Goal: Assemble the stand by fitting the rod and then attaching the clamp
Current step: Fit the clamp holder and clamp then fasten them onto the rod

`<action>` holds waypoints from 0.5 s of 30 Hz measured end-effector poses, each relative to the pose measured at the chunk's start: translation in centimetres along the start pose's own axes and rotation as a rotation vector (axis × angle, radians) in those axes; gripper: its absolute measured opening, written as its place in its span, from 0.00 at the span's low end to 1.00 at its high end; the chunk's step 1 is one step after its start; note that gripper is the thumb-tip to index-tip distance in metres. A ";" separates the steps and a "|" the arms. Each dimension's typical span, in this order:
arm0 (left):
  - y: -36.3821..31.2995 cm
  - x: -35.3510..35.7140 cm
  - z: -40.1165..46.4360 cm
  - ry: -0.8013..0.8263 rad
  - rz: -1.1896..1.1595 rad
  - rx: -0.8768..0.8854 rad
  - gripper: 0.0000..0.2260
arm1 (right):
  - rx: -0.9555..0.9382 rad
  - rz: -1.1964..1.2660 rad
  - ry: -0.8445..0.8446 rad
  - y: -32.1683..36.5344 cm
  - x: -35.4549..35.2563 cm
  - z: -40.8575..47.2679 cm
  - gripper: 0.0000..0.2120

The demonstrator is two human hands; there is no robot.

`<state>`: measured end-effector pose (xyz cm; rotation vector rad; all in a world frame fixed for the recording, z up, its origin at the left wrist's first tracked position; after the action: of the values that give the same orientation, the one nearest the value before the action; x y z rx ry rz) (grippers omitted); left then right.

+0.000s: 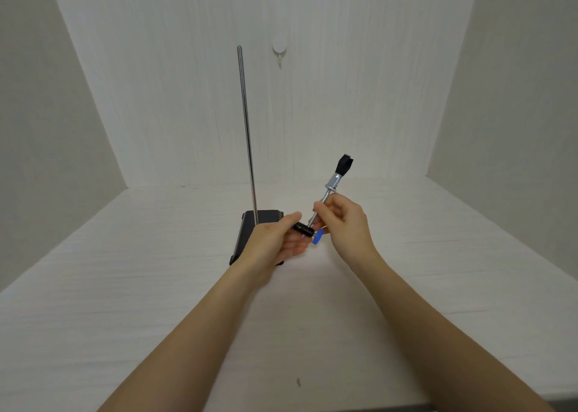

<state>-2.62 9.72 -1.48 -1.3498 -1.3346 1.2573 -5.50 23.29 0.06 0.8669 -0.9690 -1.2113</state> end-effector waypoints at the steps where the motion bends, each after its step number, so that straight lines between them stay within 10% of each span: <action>1: 0.0 0.1 0.0 0.055 -0.022 -0.012 0.11 | 0.024 0.017 -0.020 -0.1 -0.2 0.1 0.08; 15: 0.4 -0.1 0.1 0.145 0.043 0.070 0.11 | 0.166 0.095 0.029 -0.8 -0.2 0.4 0.09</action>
<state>-2.69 9.58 -1.87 -1.3990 -1.1575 1.1995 -6.20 23.32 -0.55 0.9554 -1.0861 -1.0458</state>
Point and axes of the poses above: each hand's wrist, its own z-axis towards the middle knuckle, its own x-axis out of the palm, y = z × x, the point moved 3 cm from there along z, towards the middle knuckle, and after that the axes turned 15 degrees about z, right-handed, at the moved point
